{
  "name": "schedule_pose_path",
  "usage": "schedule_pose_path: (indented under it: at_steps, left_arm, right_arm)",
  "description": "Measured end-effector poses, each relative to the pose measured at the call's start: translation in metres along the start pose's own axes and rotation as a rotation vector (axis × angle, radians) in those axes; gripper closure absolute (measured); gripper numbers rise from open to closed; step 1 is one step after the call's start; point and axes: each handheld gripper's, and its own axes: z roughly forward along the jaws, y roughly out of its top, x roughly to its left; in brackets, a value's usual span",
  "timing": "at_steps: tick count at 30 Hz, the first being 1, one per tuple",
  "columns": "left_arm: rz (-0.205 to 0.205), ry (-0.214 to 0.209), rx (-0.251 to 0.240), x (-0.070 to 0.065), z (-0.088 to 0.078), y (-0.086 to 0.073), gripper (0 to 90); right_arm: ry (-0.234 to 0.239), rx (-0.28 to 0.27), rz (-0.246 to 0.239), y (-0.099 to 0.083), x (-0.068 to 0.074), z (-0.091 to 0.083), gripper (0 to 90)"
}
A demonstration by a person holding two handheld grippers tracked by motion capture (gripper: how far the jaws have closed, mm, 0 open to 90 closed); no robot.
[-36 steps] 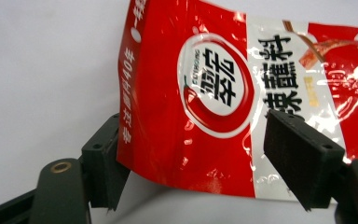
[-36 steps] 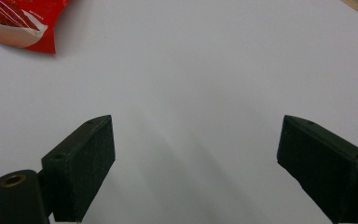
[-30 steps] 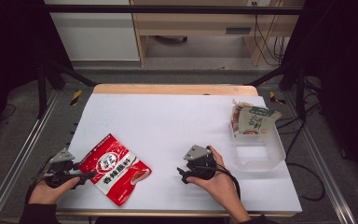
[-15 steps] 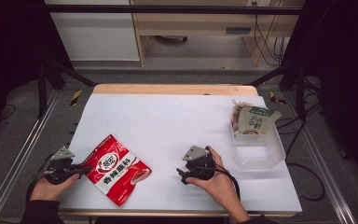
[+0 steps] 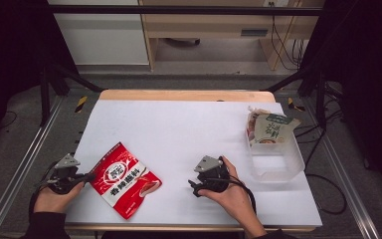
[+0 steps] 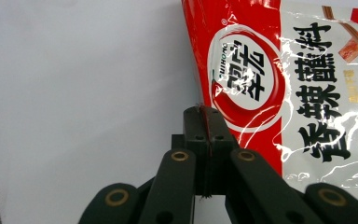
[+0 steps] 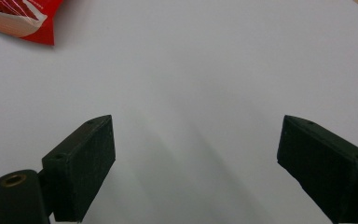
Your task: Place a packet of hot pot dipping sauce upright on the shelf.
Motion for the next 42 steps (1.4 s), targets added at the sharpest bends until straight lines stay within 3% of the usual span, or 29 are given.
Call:
schedule_pose_path:
  at_steps: [8, 12, 18, 21, 26, 33, 42]
  left_arm:
    - [0.029, 0.013, -0.022, -0.003, -0.002, 0.004, 90.0]
    - [0.038, -0.001, -0.033, -0.004, -0.005, 0.006, 90.0]
    - [0.079, -0.001, -0.050, -0.010, -0.012, 0.015, 90.0]
    - [0.121, -0.005, -0.064, -0.019, -0.021, 0.025, 90.0]
    - [0.154, -0.031, -0.102, -0.027, -0.033, 0.047, 90.0]
    - [0.253, -0.066, -0.082, -0.040, -0.046, 0.088, 90.0]
    - [0.354, -0.102, -0.076, -0.054, -0.053, 0.121, 90.0]
  right_arm:
    - [-0.009, 0.004, -0.003, -0.001, -0.001, -0.001, 11.0]
    - [-0.008, 0.003, -0.004, -0.001, -0.002, -0.001, 11.1]
    - [-0.016, 0.007, -0.001, -0.001, -0.002, -0.001, 11.2]
    - [-0.012, 0.000, 0.010, -0.001, -0.002, -0.003, 11.1]
    - [-0.008, -0.019, 0.014, 0.004, -0.005, -0.008, 11.1]
    - [0.004, -0.048, 0.010, 0.022, -0.012, -0.020, 11.3]
    - [0.030, 0.001, -0.039, 0.053, -0.027, -0.033, 11.6]
